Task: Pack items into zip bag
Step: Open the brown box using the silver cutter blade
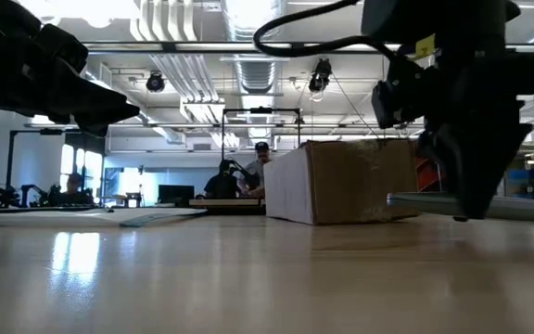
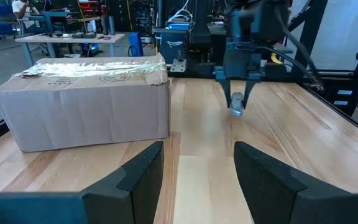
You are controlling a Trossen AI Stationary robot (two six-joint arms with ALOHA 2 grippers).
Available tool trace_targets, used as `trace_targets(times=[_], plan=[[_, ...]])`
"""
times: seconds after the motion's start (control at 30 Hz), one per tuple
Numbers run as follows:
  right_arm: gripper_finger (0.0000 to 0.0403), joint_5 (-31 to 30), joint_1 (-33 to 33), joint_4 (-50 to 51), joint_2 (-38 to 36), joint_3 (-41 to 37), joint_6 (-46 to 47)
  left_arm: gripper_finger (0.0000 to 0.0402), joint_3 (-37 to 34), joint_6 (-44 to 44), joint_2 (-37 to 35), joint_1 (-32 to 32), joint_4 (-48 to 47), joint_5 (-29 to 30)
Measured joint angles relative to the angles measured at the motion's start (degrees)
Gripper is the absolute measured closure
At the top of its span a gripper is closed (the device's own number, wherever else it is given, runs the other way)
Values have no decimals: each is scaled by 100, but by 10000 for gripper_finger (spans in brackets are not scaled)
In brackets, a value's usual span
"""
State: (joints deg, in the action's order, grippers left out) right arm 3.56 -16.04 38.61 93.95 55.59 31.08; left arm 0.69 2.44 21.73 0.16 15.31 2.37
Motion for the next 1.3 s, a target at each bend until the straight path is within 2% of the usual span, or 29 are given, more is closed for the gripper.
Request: trace_targets(times=[0.17,0.47,0.77,0.93,1.13,1.3], plan=[[292,-9,310,2,40,-2,-235,221,0,0,0,0,0,0],[292,256,517,52,550,18,-854,221,-1,0,0,-1,-2,-1],[292,333,672,151,522,24,-980,221,0,0,0,-2,0,-2],[292,382,890,165,543,33,-1494,221,-2,0,0,0,0,-2],[292,205,994,-32,553,11,-1549,221,-1,0,-1,0,-1,-2],[292,-117,663,-70,522,13,-1321,221,0,0,0,0,0,0]])
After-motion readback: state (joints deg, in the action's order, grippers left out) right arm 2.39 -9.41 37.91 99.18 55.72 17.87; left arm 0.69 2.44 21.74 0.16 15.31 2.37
